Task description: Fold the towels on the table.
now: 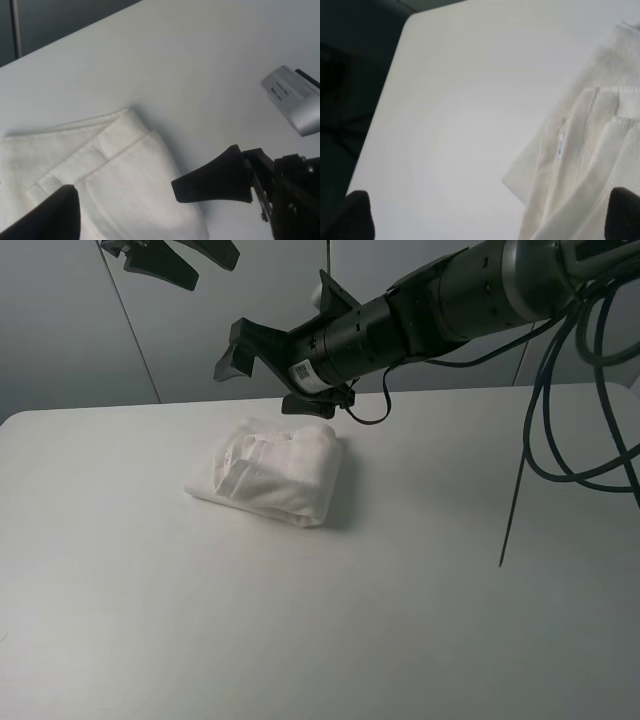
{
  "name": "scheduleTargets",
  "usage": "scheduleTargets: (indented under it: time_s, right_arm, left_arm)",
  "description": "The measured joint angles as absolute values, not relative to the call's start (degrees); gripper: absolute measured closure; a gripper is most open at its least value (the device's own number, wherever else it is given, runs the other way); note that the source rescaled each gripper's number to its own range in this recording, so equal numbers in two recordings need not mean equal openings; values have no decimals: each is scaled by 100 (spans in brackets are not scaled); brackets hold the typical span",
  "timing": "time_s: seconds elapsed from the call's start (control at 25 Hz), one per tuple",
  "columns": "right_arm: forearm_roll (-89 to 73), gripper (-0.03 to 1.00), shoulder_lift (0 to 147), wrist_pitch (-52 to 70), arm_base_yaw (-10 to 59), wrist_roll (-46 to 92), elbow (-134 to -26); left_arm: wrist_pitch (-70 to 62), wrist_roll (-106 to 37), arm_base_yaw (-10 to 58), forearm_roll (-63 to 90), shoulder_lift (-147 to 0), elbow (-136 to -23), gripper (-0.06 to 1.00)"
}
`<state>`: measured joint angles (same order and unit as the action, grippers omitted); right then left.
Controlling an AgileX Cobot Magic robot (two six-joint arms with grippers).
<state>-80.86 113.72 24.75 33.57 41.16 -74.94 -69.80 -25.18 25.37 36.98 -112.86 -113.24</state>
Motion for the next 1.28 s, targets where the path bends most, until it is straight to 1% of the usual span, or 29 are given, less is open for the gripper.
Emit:
scheduleTargets:
  time_s: [0.2,0.36,0.64,0.84,0.96,1.28]
  right_arm:
    - [-7023,-3,11263,2531,3357,4096,-7498]
    - [-5805,-3,11100,2540,3357,3637,-7498]
    - [-2688,-3,10801,2680,3357,1820,-7498]
    - [-644,-3,10515,3172,3360,626,-7498]
    - [127,-3,10294,3491,3360,145,-7498]
    - [1485,-3,9589,4309,3360,-388,-7498]
  left_arm:
    - [-6980,-2425,2537,3296,-11286,-11324,-4]
    - [-6980,-2307,2537,2867,-11286,-11324,-4]
    - [-6980,-2173,2537,2120,-11286,-11324,-4]
    - [-6980,-2100,2566,1827,-11286,-11324,-4]
    - [-6984,-2100,2566,1803,-11286,-11324,-4]
    - [-6984,-2011,2566,1415,-11150,-11324,-4]
